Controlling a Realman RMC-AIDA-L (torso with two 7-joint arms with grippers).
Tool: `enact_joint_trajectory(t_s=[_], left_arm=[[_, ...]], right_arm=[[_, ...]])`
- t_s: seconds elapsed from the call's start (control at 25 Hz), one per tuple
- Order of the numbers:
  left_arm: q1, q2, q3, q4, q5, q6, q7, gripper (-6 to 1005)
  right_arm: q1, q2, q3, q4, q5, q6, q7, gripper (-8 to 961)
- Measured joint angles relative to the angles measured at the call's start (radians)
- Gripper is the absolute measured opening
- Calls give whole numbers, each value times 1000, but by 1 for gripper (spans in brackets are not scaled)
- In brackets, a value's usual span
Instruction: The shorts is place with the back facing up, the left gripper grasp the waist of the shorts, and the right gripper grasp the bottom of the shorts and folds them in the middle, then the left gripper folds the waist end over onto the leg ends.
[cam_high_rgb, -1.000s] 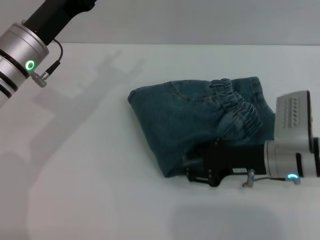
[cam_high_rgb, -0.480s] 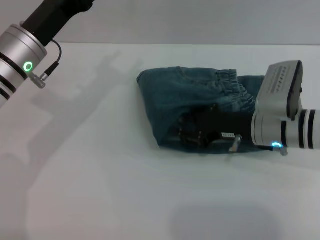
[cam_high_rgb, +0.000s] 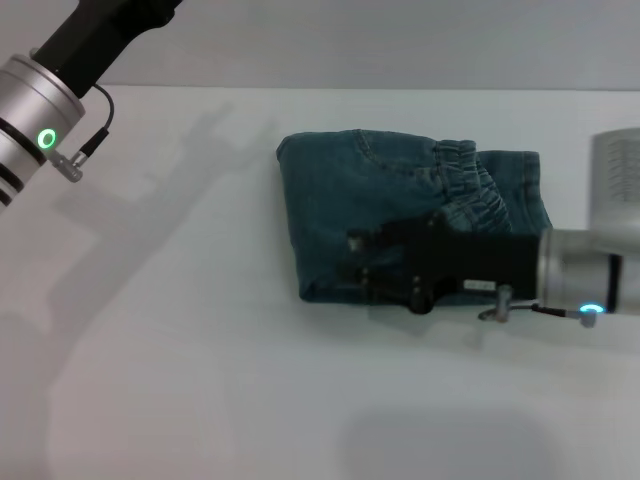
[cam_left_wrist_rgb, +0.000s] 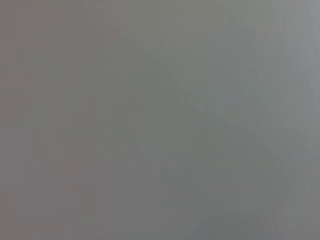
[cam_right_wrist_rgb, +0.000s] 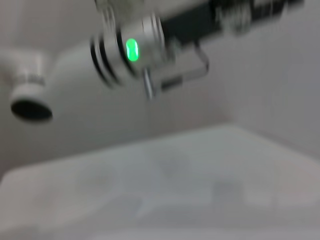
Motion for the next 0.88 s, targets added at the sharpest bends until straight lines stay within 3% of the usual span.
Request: enact_joint_trajectory(t_s=[0.16, 0.4, 0.52, 0.56, 0.88], left_arm=[[13, 0, -5, 0, -2, 0, 14, 846], [47, -3, -8, -11, -58, 21, 65, 846], [74, -3, -15, -68, -136, 106, 139, 846], [82, -3, -15, -90, -168, 137, 171, 846], [137, -9, -16, -310, -457, 387, 457, 846]], right_arm=[[-80, -6, 40, -54, 132, -66, -59, 399], [-192, -4, 274, 14, 433, -160, -318, 399], [-231, -3, 388, 91, 628, -191, -441, 399], [-253, -3, 461, 144, 764, -214, -540, 399], [-286, -1, 638, 279, 1092, -252, -837, 399]])
